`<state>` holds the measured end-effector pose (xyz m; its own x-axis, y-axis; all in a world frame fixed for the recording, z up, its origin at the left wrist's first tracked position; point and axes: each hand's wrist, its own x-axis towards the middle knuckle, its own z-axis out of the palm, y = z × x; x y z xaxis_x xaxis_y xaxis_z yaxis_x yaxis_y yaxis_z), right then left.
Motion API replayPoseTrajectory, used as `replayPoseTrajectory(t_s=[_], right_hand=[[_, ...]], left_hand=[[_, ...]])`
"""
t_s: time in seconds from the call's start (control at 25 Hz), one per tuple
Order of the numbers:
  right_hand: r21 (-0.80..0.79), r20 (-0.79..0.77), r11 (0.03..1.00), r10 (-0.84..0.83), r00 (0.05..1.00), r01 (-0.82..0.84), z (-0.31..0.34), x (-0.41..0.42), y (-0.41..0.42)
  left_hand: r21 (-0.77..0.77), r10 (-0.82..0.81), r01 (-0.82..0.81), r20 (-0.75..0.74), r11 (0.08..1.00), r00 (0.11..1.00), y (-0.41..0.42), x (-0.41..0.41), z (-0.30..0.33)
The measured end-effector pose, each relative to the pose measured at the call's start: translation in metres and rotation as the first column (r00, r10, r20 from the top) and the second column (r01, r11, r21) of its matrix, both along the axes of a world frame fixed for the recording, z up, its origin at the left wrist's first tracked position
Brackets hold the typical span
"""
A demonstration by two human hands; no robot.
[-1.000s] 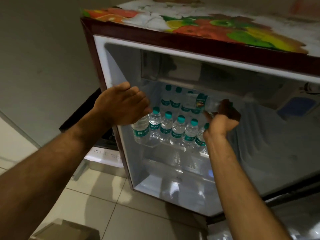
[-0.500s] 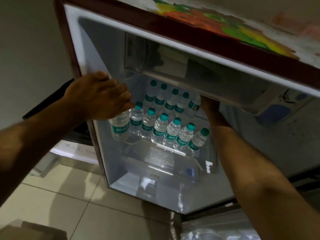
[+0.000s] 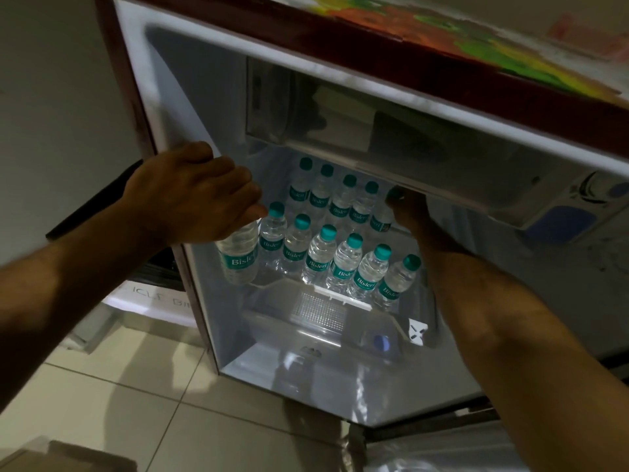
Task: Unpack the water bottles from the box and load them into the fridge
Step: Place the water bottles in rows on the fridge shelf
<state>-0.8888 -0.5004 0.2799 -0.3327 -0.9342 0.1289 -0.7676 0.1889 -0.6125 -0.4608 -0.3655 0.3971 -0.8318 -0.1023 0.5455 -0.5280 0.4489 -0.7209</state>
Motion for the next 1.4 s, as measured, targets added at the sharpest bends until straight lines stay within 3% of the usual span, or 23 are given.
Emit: replayPoseTrajectory(t_s=[0.04,0.32,0.4,0.52,0.6,0.68,0.72,0.8,0.84,0.92,1.0,1.12,1.24,1.32,1.4], right_hand=[[-0.046,0.036,0.999,-0.002,0.999,0.004,-0.005,-0.003,-0.004],[0.036,0.047,0.999,0.009,0.999,-0.011,0.007,0.006,0.013],[-0.057,0.064,0.998,-0.028,0.998,0.032,0.020,0.018,0.025],[-0.369,0.120,0.927,-0.029,0.992,0.071,0.050,0.062,0.055],[-0.448,0.270,0.889,0.041,0.962,0.088,0.067,0.102,0.081],[-0.293,0.499,0.952,0.073,0.864,0.088,0.079,0.140,0.105],[-0.227,0.533,0.974,0.107,0.839,0.020,0.081,0.156,0.115],[-0.237,0.560,0.939,0.341,0.755,-0.248,0.089,0.184,0.138],[-0.271,0.570,0.873,0.485,0.663,-0.405,0.092,0.194,0.147],[-0.242,0.434,0.714,0.686,0.585,-0.657,0.086,0.207,0.157],[-0.128,0.395,0.660,0.719,0.572,-0.741,0.079,0.221,0.164],[-0.150,0.312,0.691,0.712,0.629,-0.707,0.071,0.242,0.163],[-0.237,0.278,0.722,0.691,0.667,-0.650,0.074,0.242,0.166],[-0.284,0.427,0.765,0.640,0.638,-0.577,0.079,0.232,0.169],[-0.291,0.682,0.858,0.496,0.537,-0.423,0.081,0.220,0.168]], left_hand=[[0.003,0.001,-0.001,-0.003,1.000,1.000,-0.001,0.000,-0.001],[-0.025,-0.006,0.006,-0.013,1.000,1.000,-0.001,-0.002,-0.002],[-0.043,-0.010,0.009,-0.019,0.999,1.000,0.000,-0.002,-0.001],[-0.073,-0.012,0.009,-0.041,0.997,0.999,0.002,-0.003,0.000],[-0.082,-0.020,0.016,-0.047,0.997,0.999,0.003,-0.004,-0.001],[-0.063,-0.015,0.013,-0.035,0.998,0.999,0.003,-0.004,-0.003],[-0.052,-0.013,0.012,-0.021,0.999,1.000,0.003,-0.004,-0.003],[-0.060,-0.001,0.000,-0.021,0.998,1.000,0.002,-0.004,-0.003],[-0.061,0.003,-0.004,-0.023,0.998,1.000,0.002,-0.004,-0.004],[-0.033,0.005,-0.005,0.003,0.999,1.000,0.002,-0.002,-0.006],[0.017,0.008,-0.008,0.045,1.000,0.999,0.002,-0.001,-0.007],[0.021,0.001,-0.003,0.068,1.000,0.998,0.002,0.002,-0.007],[-0.088,-0.019,0.017,-0.018,0.996,1.000,0.000,-0.001,-0.006],[-0.144,-0.079,0.055,-0.162,0.988,0.984,0.000,-0.004,-0.006],[-0.123,-0.085,0.051,-0.291,0.991,0.953,0.001,-0.006,-0.008]])
